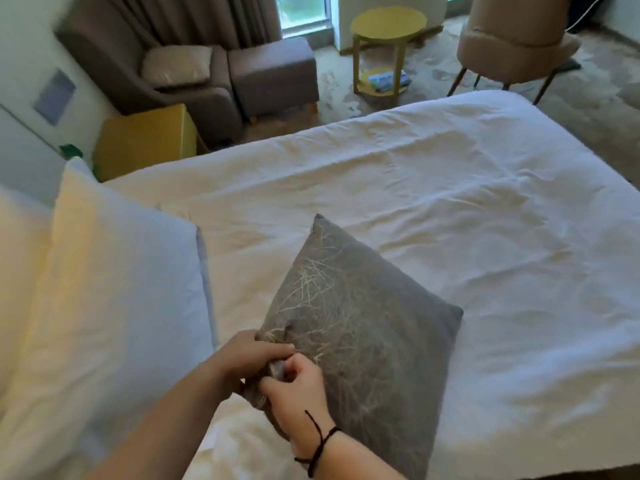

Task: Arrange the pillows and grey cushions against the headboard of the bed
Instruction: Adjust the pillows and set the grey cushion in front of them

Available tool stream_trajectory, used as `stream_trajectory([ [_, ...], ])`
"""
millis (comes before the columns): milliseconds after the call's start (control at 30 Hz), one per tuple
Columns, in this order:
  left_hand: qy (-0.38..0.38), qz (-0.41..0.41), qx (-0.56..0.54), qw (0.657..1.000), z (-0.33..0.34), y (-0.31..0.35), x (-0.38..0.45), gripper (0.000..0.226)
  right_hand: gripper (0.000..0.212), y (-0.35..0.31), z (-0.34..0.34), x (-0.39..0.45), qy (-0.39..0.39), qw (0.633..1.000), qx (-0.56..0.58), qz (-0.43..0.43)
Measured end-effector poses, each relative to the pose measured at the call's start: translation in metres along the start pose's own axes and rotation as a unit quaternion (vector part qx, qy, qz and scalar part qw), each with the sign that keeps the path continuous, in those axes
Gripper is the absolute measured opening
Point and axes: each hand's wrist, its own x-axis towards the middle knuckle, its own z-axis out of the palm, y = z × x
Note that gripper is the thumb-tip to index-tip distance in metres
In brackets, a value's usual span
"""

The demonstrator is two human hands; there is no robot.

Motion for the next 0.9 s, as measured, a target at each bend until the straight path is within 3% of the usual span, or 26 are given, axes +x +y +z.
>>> stream_trajectory([
  [133,0.034,0.031,-0.004,0.999,-0.033,-0.040,-0.013,0.014,0.022,0.003,0.029,-0.018,-0.086,0.994,-0.049,0.049],
  [200,0.039,0.063,0.014,0.997,-0.038,-0.055,-0.018,0.013,0.018,-0.013,0.018,-0.014,-0.133,0.974,-0.178,0.034],
  [267,0.047,0.094,0.055,0.993,-0.041,-0.064,-0.024,0.012,0.015,-0.042,0.001,0.001,-0.144,0.921,-0.355,-0.068],
  [367,0.079,0.152,0.136,0.976,-0.048,-0.066,-0.038,0.026,0.029,-0.098,-0.005,0.024,-0.115,0.790,-0.557,-0.228],
  [433,0.087,0.192,0.152,0.966,-0.054,-0.060,-0.050,0.025,0.053,-0.126,0.008,0.037,-0.168,0.666,-0.662,-0.301],
  [533,0.094,0.246,0.171,0.949,-0.057,-0.049,-0.070,0.022,0.078,-0.150,0.037,0.049,-0.281,0.466,-0.790,-0.282],
  [600,0.102,0.269,0.182,0.940,-0.055,-0.044,-0.079,0.023,0.071,-0.162,0.050,0.054,-0.301,0.380,-0.840,-0.243],
  [667,0.118,0.280,0.185,0.935,-0.060,-0.046,-0.086,0.023,0.041,-0.174,0.059,0.053,-0.286,0.323,-0.863,-0.263],
  [733,0.135,0.285,0.176,0.932,-0.066,-0.051,-0.091,0.023,0.018,-0.182,0.062,0.050,-0.241,0.315,-0.859,-0.323],
  [900,0.211,0.324,0.037,0.921,-0.090,-0.065,-0.108,0.026,0.031,-0.212,0.084,0.034,-0.172,0.387,-0.801,-0.423],
])
